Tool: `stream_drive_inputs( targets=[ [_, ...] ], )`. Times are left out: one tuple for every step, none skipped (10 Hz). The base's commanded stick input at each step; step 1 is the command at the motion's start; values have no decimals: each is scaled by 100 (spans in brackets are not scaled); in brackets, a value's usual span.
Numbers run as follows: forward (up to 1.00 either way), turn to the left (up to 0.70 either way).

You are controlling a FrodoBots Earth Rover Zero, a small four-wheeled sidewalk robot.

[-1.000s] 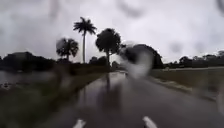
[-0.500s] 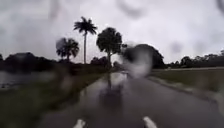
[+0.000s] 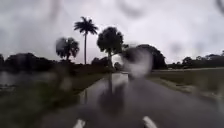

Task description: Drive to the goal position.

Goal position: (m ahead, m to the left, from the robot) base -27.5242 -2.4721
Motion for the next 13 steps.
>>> stream_drive_inputs(
  targets=[
    [85, -21],
    [85, -8],
    [85, 0],
    [85, 0],
    [85, 0],
    [85, 0],
    [85, 0],
    [85, 0],
    [85, 0],
    [85, 0],
    [85, 0],
    [63, 0],
    [7, 0]
  ],
)
